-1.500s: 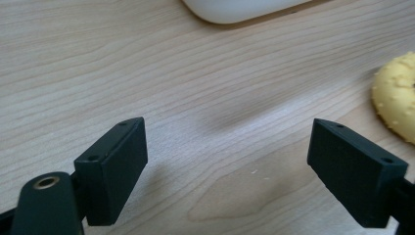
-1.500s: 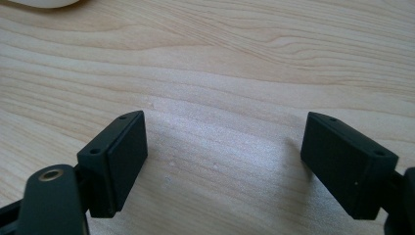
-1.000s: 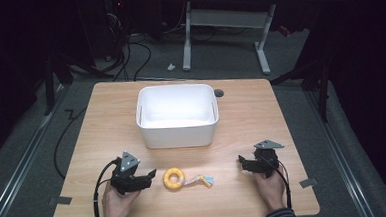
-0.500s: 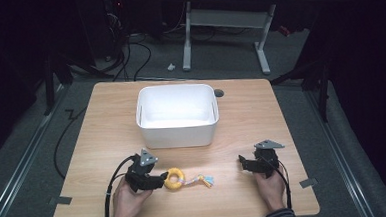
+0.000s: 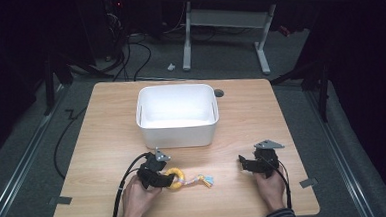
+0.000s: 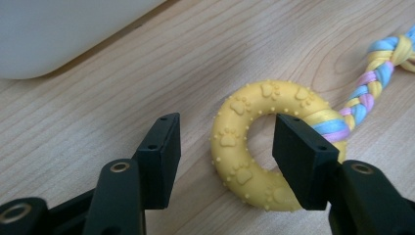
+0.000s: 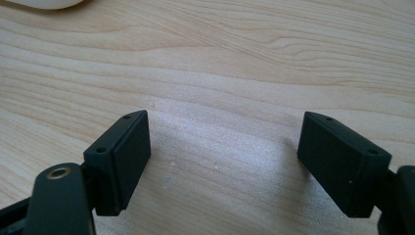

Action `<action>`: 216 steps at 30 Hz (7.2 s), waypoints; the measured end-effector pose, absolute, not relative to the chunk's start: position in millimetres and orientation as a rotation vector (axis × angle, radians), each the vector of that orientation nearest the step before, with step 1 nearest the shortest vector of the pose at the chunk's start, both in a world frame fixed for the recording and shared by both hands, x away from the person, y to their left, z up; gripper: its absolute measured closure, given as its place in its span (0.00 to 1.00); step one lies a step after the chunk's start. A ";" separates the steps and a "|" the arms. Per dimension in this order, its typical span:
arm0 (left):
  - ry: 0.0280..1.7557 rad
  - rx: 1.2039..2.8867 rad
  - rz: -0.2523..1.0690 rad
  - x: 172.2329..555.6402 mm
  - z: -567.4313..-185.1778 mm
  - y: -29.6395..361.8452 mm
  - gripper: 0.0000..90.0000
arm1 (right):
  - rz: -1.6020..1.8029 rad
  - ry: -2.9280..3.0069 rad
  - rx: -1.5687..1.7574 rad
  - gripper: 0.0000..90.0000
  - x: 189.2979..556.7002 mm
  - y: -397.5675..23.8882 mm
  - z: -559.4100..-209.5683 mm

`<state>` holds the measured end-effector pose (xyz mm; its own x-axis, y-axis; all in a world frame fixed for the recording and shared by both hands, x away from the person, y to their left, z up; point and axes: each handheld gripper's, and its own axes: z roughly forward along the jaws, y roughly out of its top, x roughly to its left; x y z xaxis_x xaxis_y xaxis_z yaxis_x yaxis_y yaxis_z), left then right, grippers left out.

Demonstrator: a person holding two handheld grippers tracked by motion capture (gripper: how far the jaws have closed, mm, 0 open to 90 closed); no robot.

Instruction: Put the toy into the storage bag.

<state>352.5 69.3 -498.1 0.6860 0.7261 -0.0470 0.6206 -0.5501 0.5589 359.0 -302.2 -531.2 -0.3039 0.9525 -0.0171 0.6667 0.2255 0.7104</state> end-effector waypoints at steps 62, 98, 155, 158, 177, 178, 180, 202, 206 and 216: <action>0.989 2.256 0.211 341.4 -438.5 89.6 0.76 | 0.845 2.063 1.473 0.23 358.9 -302.1 -531.2; 0.890 2.141 0.234 370.1 -339.4 103.5 0.76 | 0.846 2.062 1.477 0.23 358.5 -301.7 -531.1; 1.128 2.211 0.215 488.9 -362.9 69.9 0.76 | 0.849 2.066 1.472 0.23 358.5 -301.7 -531.2; 1.144 2.216 0.218 491.6 -366.5 68.4 0.76 | 0.849 2.065 1.473 0.23 358.5 -301.6 -531.2; 1.147 2.281 0.206 495.2 -377.9 58.1 0.75 | 0.848 2.066 1.470 0.23 358.4 -301.7 -531.2; 1.147 2.290 0.198 495.6 -379.2 57.3 0.75 | 0.848 2.065 1.472 0.23 358.4 -301.6 -531.2; 1.146 2.296 0.193 495.9 -380.5 56.4 0.75 | 0.849 2.065 1.472 0.23 358.4 -301.6 -531.2; 1.157 2.319 0.110 497.6 -390.7 58.7 0.69 | 0.850 2.069 1.467 0.23 358.7 -301.6 -531.2; 1.145 2.314 0.135 494.1 -387.0 59.4 0.60 | 0.850 2.070 1.466 0.23 358.8 -301.5 -531.2; 1.120 2.222 0.218 482.7 -372.0 71.1 0.46 | 0.852 2.071 1.466 0.24 358.9 -301.2 -531.2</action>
<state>482.7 71.1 -372.0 0.6246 0.7701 -0.1297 0.6654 -0.4379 0.6046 358.9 -301.2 -531.2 -0.3257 0.9453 -0.0169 0.6598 0.2401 0.7120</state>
